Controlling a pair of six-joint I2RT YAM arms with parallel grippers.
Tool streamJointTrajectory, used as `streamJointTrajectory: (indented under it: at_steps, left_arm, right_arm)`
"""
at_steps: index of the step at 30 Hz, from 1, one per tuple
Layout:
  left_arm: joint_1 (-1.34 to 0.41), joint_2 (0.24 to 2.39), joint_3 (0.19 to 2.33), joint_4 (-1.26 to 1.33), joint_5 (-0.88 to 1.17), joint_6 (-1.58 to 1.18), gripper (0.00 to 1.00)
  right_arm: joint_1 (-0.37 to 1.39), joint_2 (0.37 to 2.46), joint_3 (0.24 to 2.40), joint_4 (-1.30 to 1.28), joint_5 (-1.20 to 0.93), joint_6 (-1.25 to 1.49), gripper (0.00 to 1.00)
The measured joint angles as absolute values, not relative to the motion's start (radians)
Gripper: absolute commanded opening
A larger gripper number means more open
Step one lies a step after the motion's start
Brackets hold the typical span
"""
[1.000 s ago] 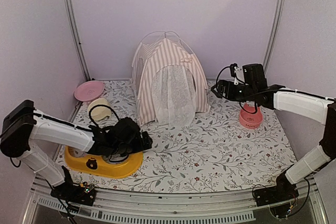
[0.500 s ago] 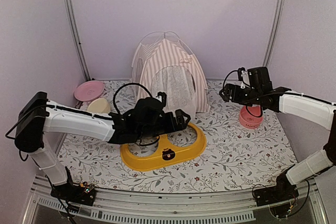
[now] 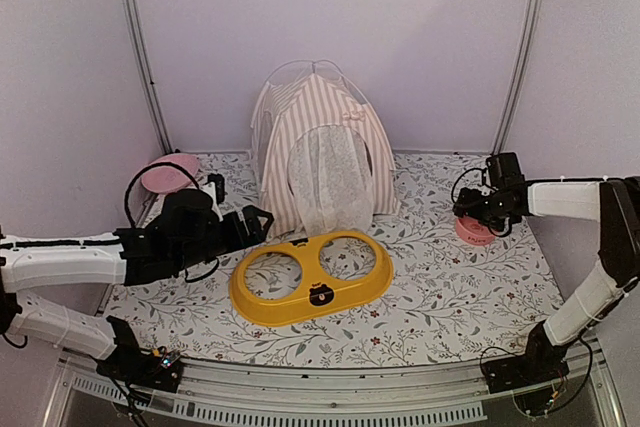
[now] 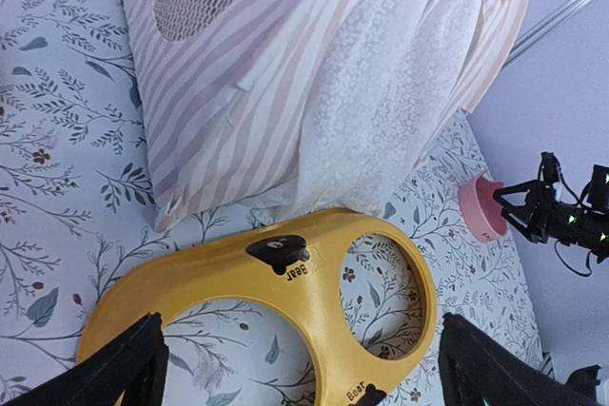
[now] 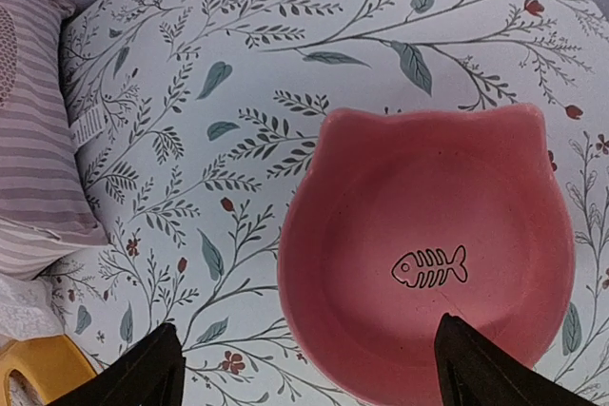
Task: Set up the pet tent
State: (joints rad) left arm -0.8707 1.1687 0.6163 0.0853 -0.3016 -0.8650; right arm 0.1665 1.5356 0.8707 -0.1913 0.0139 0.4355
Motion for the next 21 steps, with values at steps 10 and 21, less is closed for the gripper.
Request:
streamJointTrajectory:
  at_steps: [10,21]
  left_arm:
    - [-0.682,0.975,0.482,0.015,-0.268,-0.811,1.0]
    - [-0.547,0.95,0.39,0.028,-0.164,-0.775,0.99]
  right_arm:
    - [0.171,1.684,0.888,-0.189,0.011,0.424,0.59]
    - [0.27,1.698,0.905,-0.205,0.059,0.432,0.18]
